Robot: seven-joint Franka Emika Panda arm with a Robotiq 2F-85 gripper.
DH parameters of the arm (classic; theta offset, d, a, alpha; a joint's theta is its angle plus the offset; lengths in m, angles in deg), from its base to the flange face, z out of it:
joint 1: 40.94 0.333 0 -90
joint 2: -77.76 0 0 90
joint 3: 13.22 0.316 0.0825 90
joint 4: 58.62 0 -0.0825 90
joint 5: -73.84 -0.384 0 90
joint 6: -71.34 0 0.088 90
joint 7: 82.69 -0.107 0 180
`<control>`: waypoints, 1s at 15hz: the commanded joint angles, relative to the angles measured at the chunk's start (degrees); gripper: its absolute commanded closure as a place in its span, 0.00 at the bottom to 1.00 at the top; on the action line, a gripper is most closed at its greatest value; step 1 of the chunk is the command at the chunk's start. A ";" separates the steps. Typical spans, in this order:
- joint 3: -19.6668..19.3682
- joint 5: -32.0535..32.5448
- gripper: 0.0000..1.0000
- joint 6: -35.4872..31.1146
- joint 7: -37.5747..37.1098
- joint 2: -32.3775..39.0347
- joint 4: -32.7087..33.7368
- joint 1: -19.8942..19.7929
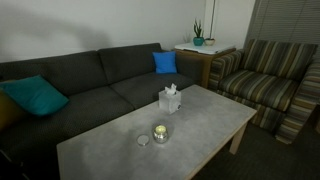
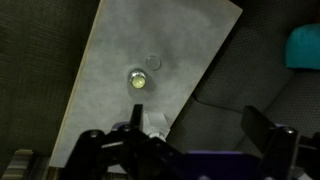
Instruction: Put the silver lid on the silver bottle
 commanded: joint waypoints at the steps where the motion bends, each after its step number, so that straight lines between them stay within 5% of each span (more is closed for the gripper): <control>1: 1.08 -1.17 0.00 2.56 3.85 4.56 5.01 -0.77; 8: 2.90 -1.05 0.00 9.28 10.70 15.69 16.80 -1.03; 15: 8.62 0.55 0.00 27.33 18.38 34.82 39.18 -3.63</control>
